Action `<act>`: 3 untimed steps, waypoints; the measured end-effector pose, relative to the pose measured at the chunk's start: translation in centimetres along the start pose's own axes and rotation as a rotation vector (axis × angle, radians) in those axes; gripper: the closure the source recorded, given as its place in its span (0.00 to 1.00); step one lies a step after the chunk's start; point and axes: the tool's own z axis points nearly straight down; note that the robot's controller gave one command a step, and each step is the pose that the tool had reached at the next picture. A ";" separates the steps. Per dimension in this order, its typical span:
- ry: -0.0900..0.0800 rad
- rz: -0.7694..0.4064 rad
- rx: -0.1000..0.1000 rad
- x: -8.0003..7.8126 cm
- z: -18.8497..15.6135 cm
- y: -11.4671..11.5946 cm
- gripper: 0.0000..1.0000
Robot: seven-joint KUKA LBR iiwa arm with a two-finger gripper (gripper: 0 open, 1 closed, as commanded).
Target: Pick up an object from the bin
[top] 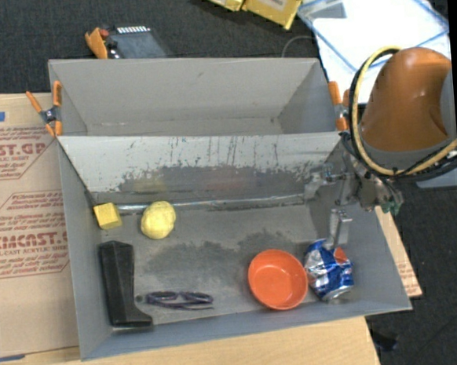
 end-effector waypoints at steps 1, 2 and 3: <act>-0.008 -0.001 0.001 -0.1 -0.5 0.1 0.00; -0.009 -0.143 0.002 1.6 6.4 3.5 0.00; -0.015 -0.309 0.004 5.4 5.4 7.3 0.00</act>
Offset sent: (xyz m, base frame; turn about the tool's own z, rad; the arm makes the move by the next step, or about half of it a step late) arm -0.0370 0.0747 -0.1448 -0.3094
